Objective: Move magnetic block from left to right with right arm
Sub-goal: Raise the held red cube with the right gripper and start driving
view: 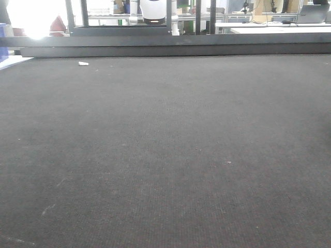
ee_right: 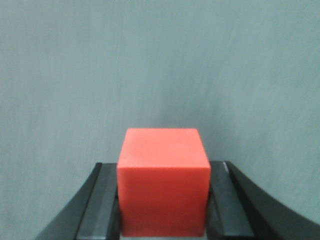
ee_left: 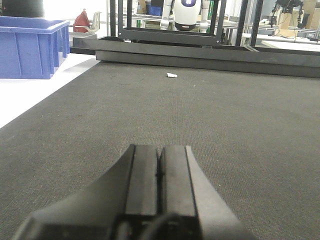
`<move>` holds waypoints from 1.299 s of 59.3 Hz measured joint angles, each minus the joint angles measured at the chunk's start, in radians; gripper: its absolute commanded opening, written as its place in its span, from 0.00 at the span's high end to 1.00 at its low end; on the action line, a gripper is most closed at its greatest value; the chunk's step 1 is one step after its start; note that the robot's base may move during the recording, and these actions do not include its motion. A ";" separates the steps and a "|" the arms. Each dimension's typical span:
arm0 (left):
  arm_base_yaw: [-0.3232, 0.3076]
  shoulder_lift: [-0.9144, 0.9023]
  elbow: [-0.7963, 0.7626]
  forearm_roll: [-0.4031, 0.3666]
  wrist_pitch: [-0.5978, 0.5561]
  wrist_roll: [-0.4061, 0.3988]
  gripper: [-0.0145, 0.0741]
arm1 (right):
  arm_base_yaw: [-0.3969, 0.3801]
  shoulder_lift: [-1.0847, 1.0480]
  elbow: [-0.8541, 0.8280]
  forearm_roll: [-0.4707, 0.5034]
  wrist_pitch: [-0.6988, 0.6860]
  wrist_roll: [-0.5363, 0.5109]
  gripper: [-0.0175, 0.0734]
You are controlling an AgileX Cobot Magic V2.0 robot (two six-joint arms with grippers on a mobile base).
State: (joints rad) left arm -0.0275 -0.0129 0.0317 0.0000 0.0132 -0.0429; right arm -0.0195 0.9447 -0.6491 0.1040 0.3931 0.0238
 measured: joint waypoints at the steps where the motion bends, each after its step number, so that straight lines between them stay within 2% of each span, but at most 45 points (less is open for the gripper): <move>1: 0.000 0.000 0.000 0.000 0.000 0.000 0.97 | -0.001 -0.013 0.011 -0.003 -0.019 0.000 0.44; 9: 0.000 0.000 0.000 0.000 0.000 0.000 0.97 | -0.002 -0.130 0.109 -0.038 -0.172 -0.002 0.44; 21: 0.000 0.000 0.000 0.000 0.000 0.000 0.97 | -0.002 -0.338 0.228 -0.059 -0.253 -0.002 0.44; 32: 0.000 0.000 0.000 0.000 0.000 0.000 0.97 | -0.002 -0.517 0.304 -0.069 -0.255 -0.002 0.44; 49: 0.000 0.000 0.000 0.000 0.000 0.000 0.97 | -0.002 -0.716 0.329 -0.142 -0.191 -0.002 0.44; 77: 0.000 0.000 0.000 0.000 0.000 0.000 0.97 | -0.002 -0.741 0.331 -0.146 -0.173 -0.002 0.44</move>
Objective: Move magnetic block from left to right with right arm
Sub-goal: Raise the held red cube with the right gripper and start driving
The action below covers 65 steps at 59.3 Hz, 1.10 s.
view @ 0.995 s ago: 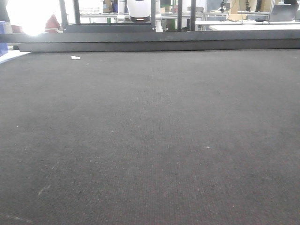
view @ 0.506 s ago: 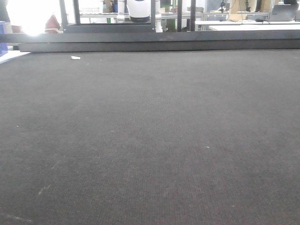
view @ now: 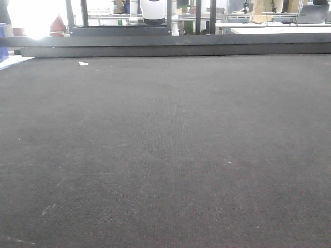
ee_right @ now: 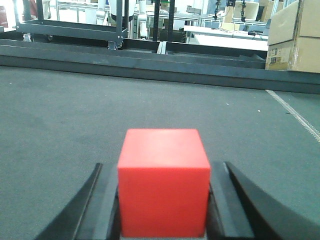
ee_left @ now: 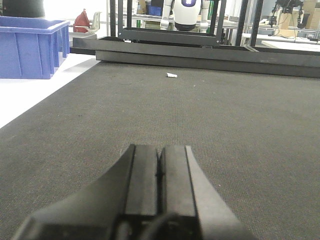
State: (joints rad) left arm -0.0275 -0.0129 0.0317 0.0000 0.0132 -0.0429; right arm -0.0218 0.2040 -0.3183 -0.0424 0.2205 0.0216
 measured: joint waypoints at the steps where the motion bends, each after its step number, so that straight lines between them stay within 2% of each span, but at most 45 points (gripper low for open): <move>1: 0.000 0.000 0.000 0.000 0.000 0.000 0.97 | 0.000 0.000 0.000 0.000 0.000 0.000 0.44; 65: 0.000 0.000 0.000 0.000 0.000 0.000 0.97 | 0.000 0.000 0.000 0.000 0.000 0.000 0.44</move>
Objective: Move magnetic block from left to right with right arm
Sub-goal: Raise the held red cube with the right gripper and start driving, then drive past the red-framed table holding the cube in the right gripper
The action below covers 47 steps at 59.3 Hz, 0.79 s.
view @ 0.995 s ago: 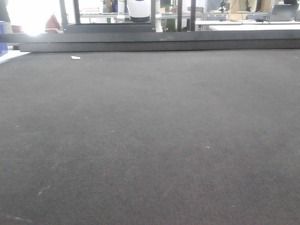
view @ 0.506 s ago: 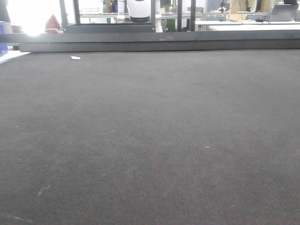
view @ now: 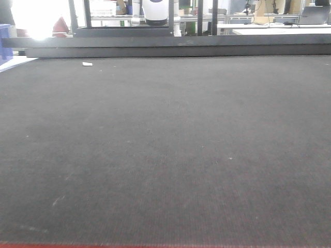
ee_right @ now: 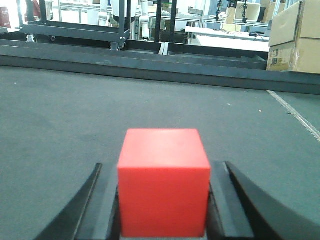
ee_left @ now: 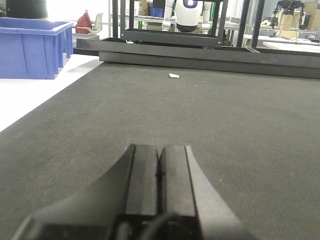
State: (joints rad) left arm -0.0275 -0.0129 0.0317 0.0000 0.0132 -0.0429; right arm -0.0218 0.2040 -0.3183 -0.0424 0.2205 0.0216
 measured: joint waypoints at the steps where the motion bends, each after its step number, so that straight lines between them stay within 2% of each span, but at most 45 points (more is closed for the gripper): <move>1: 0.000 0.000 0.000 0.000 0.000 0.000 0.97 | 0.000 0.000 0.000 0.000 0.000 0.000 0.44; 47: 0.000 0.000 0.000 0.000 0.000 0.000 0.97 | 0.000 0.000 0.000 0.000 0.000 0.000 0.44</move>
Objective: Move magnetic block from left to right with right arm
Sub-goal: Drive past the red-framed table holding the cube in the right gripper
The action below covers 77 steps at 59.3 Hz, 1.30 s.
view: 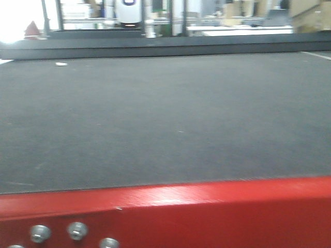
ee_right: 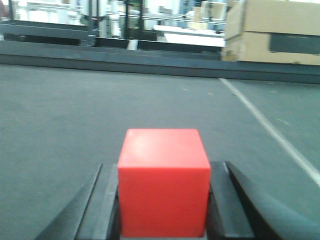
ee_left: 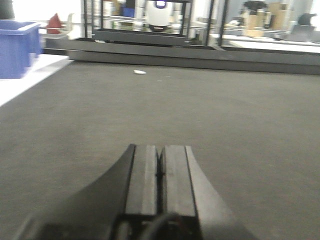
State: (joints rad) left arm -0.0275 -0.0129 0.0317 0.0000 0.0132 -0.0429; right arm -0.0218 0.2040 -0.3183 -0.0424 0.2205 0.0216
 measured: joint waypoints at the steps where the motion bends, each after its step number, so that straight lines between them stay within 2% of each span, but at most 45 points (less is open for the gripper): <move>1: 0.000 0.000 0.000 0.000 0.000 0.000 0.97 | 0.000 0.000 0.000 0.000 0.000 0.000 0.44; 16: 0.000 0.000 0.000 0.000 0.000 0.000 0.97 | 0.000 0.000 0.000 0.000 0.000 0.000 0.44; 17: 0.000 0.000 0.000 0.000 0.000 0.000 0.97 | 0.000 0.000 0.000 0.000 0.000 0.000 0.47; 77: 0.000 0.000 0.000 0.000 0.000 0.000 0.97 | 0.000 0.000 0.000 0.000 0.000 0.000 0.47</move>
State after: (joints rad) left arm -0.0275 -0.0129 0.0317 0.0000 0.0132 -0.0429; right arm -0.0218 0.2040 -0.3183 -0.0424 0.2205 0.0216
